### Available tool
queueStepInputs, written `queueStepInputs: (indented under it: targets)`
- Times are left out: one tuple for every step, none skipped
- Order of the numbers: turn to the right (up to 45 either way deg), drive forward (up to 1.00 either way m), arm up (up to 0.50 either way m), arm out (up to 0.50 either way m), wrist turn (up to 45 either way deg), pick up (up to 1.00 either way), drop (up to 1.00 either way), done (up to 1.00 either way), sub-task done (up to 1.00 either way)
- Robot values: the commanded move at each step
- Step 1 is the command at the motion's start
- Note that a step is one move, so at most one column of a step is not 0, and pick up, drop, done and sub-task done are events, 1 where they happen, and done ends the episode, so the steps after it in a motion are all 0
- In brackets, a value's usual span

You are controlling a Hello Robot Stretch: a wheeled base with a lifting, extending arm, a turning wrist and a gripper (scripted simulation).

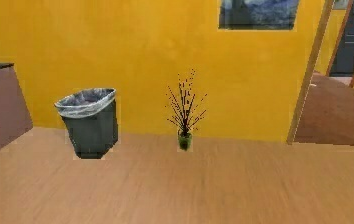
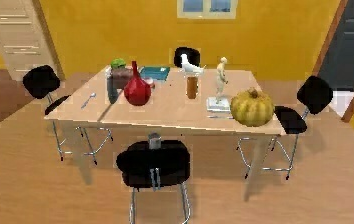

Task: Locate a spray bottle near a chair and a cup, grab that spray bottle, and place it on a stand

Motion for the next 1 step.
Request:
queueStepInputs:
  targets:
    - [6.0,0.00,0.00,0.00,0.0,0.00,0.00,0.00,0.00]
